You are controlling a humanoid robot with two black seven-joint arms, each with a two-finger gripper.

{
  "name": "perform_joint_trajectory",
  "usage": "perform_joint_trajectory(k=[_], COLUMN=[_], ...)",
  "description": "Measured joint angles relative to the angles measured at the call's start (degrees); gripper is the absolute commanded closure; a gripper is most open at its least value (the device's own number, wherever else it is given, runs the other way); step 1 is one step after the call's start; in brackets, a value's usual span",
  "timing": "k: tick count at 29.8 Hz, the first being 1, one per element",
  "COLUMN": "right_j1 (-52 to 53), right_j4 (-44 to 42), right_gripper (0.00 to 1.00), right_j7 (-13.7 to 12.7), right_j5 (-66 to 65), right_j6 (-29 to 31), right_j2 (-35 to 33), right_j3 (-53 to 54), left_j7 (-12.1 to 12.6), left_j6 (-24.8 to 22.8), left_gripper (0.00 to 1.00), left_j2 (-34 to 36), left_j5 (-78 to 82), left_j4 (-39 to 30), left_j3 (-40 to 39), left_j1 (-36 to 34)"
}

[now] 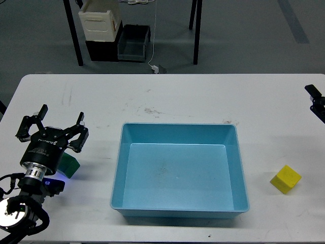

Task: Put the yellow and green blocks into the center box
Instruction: 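Raise and open the right gripper above the yellow cube, then lower the right gripper onto the yellow cube and close on it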

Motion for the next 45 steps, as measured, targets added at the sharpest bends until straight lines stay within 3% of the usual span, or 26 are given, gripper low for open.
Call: perform_joint_trajectory(k=[5,12,14,19,24,40,45], right_j1=[10.6,25.7,29.8,37.3,38.3,38.2,38.3], right_j4=[-3.5,-6.3,-6.3,-3.7,-0.2,-1.8,-2.0], right_gripper=[0.0,0.0,0.0,0.0,0.0,0.0,0.0], right_j7=[10.0,28.5,31.2,32.3,32.3,32.3,32.3], right_j5=[-17.3,-37.9,-39.0,-40.0,-44.3,-53.3,-55.3], right_j6=[0.2,0.2,0.2,0.1,0.1,0.4,4.3], right_j2=[-9.5,-23.6,-28.0,-35.3,-39.5,-38.6,-36.3], right_j3=[-13.1,-39.6,-46.9,-60.5,-66.3,-80.2,-80.4], left_j7=[0.0,0.0,0.0,0.0,0.0,0.0,0.0], left_j6=[0.1,0.2,0.2,0.4,1.6,1.8,1.8], left_gripper=[0.0,0.0,0.0,0.0,0.0,0.0,0.0], left_j2=[-0.1,-0.1,-0.1,-1.7,-2.3,-2.4,-2.4], left_j5=[0.0,-0.1,-0.1,0.0,0.0,0.0,0.0], left_j4=[0.0,0.0,0.0,0.1,0.2,0.3,0.4], left_j3=[0.0,0.0,0.0,0.0,0.0,0.0,0.0], left_j1=[0.0,0.2,0.3,0.0,-0.1,-0.3,-0.2])
